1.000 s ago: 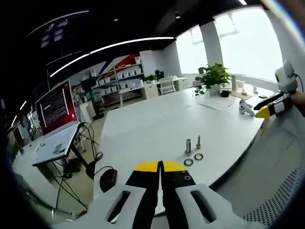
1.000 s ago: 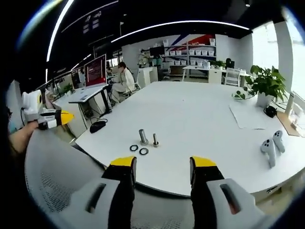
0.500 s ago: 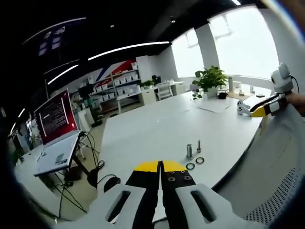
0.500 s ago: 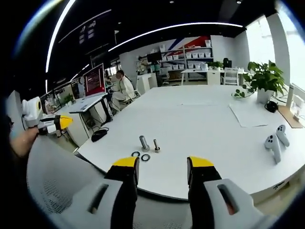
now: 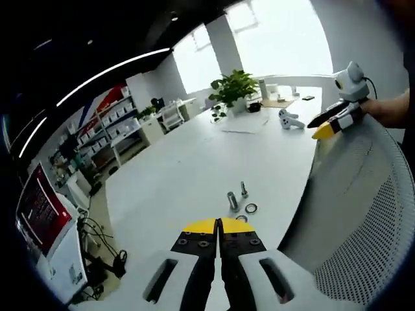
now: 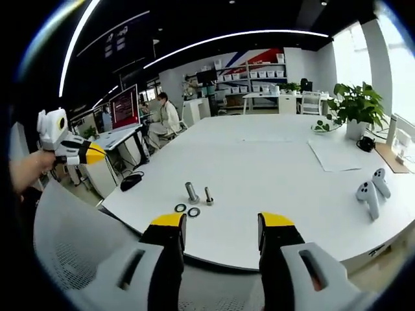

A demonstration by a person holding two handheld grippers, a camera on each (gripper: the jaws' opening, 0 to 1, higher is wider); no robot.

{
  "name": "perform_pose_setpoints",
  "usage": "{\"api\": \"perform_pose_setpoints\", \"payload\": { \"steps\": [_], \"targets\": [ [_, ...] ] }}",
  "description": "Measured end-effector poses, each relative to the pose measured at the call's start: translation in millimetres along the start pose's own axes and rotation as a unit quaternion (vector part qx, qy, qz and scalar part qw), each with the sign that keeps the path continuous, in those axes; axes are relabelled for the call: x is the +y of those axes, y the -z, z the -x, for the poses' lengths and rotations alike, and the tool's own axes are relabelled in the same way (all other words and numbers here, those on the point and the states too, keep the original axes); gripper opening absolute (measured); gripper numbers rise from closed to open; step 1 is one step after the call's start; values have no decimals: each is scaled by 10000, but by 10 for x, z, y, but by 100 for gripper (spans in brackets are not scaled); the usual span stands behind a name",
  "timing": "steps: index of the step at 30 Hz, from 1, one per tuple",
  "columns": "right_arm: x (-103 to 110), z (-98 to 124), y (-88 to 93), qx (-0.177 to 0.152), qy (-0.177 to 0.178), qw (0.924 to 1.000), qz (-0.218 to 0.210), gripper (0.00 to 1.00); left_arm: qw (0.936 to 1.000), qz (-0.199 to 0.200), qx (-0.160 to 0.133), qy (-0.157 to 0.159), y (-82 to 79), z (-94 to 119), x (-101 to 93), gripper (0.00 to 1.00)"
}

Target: Place the washer onto the threaded stud by aligning its center hole with the stud, sliding it down to the base, and recovering from edge contact or off-axis alignment until the washer reaches the visible bottom stop.

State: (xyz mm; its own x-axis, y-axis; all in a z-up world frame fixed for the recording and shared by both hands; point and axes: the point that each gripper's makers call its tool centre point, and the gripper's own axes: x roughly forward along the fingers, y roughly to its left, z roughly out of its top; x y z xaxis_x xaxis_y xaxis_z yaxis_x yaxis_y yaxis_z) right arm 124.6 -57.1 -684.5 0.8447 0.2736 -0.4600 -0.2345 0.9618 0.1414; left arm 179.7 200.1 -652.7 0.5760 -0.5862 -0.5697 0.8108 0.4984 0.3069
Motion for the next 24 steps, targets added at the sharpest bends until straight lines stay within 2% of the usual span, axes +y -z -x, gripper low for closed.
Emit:
{"api": "perform_pose_setpoints", "payload": {
  "steps": [5,6,8,11,16,19,22,24],
  "targets": [
    [-9,-3,4,17,24,10000,13,48,9974,-288,337,561,69,-196,-127,0],
    [-14,-3,6,23,38,10000,18,48,9956,-241,461,779,124,-249,-181,0],
    [-16,-3,11,44,56,10000,28,48,9936,-80,559,975,172,-321,-228,0],
    [-22,-6,13,60,94,9999,39,48,9870,-102,767,1412,286,-455,-319,1],
    [-19,-12,38,154,77,9998,31,48,9795,-220,1038,1714,447,-678,-353,11],
    [-22,-14,50,200,110,9997,55,48,9724,-424,1322,1874,575,-849,-381,16],
    [-40,-8,53,197,161,9997,59,48,9636,-557,1703,1986,736,-973,-407,14],
    [-49,-9,55,197,193,9996,66,48,9568,-821,1859,2078,831,-1065,-430,15]
  ]
}}
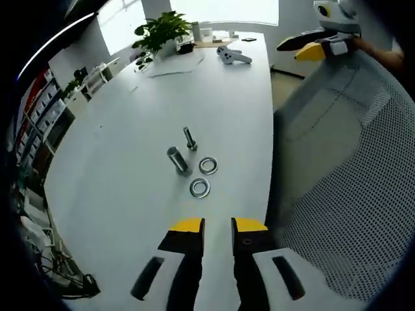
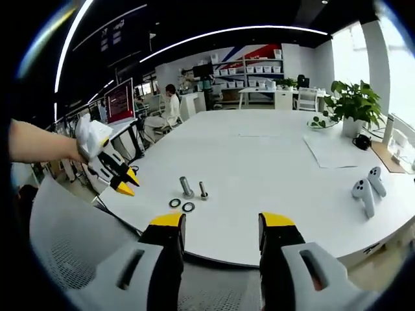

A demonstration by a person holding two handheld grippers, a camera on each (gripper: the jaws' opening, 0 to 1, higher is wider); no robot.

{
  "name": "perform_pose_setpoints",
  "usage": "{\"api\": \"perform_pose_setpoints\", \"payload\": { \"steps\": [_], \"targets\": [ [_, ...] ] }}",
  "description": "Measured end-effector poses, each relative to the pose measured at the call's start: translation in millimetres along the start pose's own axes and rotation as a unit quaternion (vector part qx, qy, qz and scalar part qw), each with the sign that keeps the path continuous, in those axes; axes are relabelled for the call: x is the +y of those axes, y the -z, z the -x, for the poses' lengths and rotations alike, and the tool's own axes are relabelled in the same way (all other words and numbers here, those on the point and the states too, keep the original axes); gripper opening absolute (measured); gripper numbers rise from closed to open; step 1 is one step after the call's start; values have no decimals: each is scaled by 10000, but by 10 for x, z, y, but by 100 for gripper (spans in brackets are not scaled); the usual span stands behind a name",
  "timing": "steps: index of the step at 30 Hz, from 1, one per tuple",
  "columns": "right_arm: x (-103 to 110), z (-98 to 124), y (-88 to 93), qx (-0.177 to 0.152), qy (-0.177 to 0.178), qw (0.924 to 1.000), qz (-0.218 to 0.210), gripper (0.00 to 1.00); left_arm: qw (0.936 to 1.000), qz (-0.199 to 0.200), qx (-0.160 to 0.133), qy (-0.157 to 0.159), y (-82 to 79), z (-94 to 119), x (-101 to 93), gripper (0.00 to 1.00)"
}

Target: Place the washer onto the threaded stud by aligning its center hole with the stud, sliding it down to the base, and recovering from edge contact or off-axis alignment until the washer reaches the visible bottom stop.

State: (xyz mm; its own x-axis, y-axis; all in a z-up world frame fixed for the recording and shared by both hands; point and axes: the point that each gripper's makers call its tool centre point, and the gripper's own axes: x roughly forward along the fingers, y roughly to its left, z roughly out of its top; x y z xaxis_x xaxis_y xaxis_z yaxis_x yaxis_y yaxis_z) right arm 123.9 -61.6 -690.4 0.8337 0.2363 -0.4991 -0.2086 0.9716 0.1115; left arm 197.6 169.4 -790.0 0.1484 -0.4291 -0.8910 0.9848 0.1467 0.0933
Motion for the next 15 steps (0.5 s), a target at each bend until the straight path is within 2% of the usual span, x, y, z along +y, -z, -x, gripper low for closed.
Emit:
{"api": "perform_pose_setpoints", "payload": {
  "steps": [3,8,15],
  "targets": [
    [-14,-5,6,30,42,10000,10,48,9997,-88,191,161,26,-166,-13,18],
    [-29,-12,16,68,84,9999,25,47,9992,-46,232,331,-62,-423,31,24],
    [-42,-11,41,139,113,9998,39,47,9988,-19,309,385,-118,-664,144,30]
  ]
}}
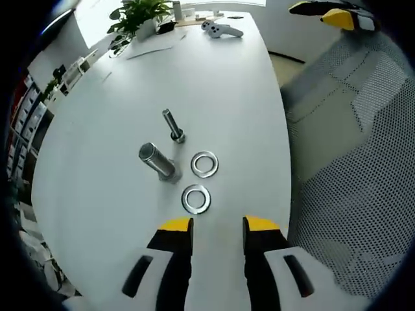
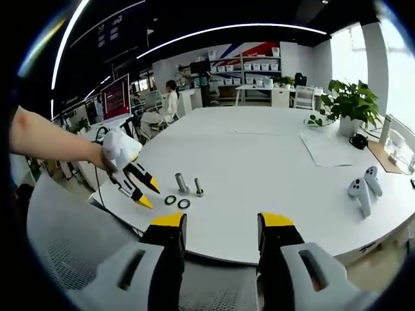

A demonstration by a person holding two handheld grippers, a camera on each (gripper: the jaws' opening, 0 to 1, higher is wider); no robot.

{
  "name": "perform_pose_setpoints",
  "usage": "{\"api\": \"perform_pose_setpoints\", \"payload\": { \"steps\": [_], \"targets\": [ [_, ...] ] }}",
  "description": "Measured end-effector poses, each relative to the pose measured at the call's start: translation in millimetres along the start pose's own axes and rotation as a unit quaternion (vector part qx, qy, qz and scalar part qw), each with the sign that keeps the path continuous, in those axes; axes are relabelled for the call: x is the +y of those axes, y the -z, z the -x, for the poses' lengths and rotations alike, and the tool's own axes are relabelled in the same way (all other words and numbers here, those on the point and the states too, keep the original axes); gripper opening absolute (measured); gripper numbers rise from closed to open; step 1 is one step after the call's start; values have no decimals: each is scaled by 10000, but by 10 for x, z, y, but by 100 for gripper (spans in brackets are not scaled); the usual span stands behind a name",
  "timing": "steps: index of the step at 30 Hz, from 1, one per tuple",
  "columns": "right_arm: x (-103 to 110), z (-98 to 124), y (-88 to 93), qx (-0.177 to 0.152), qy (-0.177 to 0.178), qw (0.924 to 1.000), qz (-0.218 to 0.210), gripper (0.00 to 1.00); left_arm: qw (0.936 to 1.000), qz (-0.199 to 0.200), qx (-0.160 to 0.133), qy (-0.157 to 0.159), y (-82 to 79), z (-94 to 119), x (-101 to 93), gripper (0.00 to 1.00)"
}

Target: Place the washer onto the threaded stud by aligning its center hole with the stud, sliding it down to the base, and recovering from edge contact or off-axis alignment until the washer reaches the visible bottom stop.

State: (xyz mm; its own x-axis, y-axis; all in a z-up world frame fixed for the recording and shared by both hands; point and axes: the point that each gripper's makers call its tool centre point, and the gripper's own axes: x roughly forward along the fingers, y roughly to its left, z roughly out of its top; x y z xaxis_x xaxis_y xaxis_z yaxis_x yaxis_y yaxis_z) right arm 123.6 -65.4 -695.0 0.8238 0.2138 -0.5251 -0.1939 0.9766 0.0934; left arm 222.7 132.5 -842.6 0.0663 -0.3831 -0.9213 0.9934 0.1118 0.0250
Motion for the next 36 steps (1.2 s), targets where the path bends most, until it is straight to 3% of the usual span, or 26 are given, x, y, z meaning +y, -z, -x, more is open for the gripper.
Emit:
{"api": "perform_pose_setpoints", "payload": {
  "steps": [5,16,18,20,21,22,28,36],
  "targets": [
    [-7,0,2,8,20,10000,1,46,9998,185,83,56,23,-104,114,31],
    [-18,1,7,18,46,10000,-1,46,9992,324,126,195,-15,-225,160,33],
    [-19,0,6,18,48,10000,0,45,9995,220,140,197,-39,-244,152,33],
    [-21,-2,3,14,51,10000,0,45,9994,-181,292,106,-23,-245,165,31],
    [-23,-2,2,12,53,10000,-1,45,9985,-459,229,208,-53,-257,132,29],
    [-25,-3,3,12,53,10000,-1,45,9989,-324,272,203,-42,-253,114,27],
    [-32,-5,-1,2,65,10000,-4,44,9977,-504,376,249,-62,-263,122,25],
    [-38,-4,-6,-18,84,10000,-4,44,9975,-573,294,281,-69,-270,130,27]
  ]
}}
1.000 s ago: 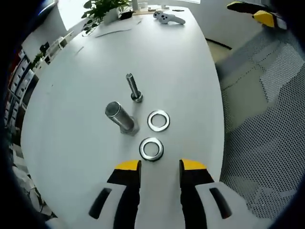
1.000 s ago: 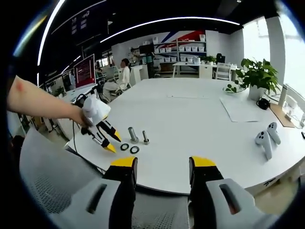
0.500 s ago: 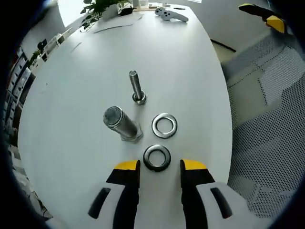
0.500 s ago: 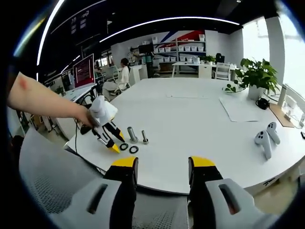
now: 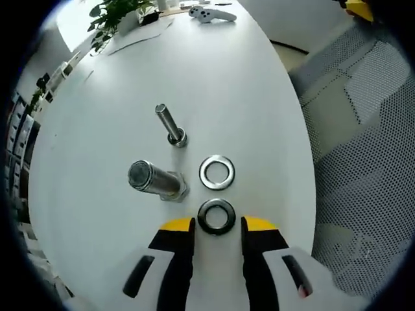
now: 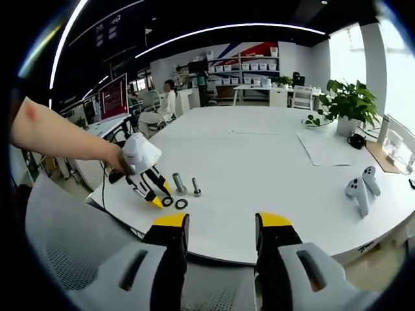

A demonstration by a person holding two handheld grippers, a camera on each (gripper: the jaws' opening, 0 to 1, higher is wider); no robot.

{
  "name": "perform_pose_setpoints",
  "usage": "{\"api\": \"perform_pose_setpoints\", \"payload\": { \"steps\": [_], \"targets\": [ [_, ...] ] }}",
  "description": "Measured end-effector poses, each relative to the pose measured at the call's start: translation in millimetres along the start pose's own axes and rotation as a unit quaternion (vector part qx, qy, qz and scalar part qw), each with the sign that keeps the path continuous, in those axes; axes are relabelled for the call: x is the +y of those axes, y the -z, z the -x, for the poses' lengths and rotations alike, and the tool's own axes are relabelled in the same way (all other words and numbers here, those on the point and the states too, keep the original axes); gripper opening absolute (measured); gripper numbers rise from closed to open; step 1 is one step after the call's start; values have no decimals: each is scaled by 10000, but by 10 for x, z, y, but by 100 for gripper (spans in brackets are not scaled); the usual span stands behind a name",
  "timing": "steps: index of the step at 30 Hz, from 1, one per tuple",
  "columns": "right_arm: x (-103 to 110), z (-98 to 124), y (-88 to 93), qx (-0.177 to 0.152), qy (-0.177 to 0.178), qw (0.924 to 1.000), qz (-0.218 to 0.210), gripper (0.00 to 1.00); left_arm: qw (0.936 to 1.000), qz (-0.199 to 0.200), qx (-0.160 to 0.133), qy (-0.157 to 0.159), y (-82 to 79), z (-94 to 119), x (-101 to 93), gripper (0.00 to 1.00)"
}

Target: Place the washer onto the threaded stud by aligning its center hole with the stud, sliding it down to the base, and recovering from edge contact or off-axis alignment until the washer reaches the visible bottom stop.

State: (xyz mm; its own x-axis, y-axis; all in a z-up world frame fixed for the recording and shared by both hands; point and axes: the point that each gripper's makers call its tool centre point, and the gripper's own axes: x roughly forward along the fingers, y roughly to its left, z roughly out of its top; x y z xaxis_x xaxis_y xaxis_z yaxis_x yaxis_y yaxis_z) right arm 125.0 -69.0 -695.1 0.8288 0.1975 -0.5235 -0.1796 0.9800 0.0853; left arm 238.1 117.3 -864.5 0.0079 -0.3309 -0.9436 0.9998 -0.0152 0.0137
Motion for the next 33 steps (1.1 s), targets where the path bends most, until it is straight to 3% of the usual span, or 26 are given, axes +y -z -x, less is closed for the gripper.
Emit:
{"api": "perform_pose_setpoints", "payload": {
  "steps": [20,33],
  "targets": [
    [-3,4,-26,-95,0,10000,-21,41,10000,-22,-39,-39,-12,10,-19,19],
    [-3,5,-34,-127,-16,9999,-27,41,9999,-3,18,-99,-45,-8,-9,24]
  ]
}}
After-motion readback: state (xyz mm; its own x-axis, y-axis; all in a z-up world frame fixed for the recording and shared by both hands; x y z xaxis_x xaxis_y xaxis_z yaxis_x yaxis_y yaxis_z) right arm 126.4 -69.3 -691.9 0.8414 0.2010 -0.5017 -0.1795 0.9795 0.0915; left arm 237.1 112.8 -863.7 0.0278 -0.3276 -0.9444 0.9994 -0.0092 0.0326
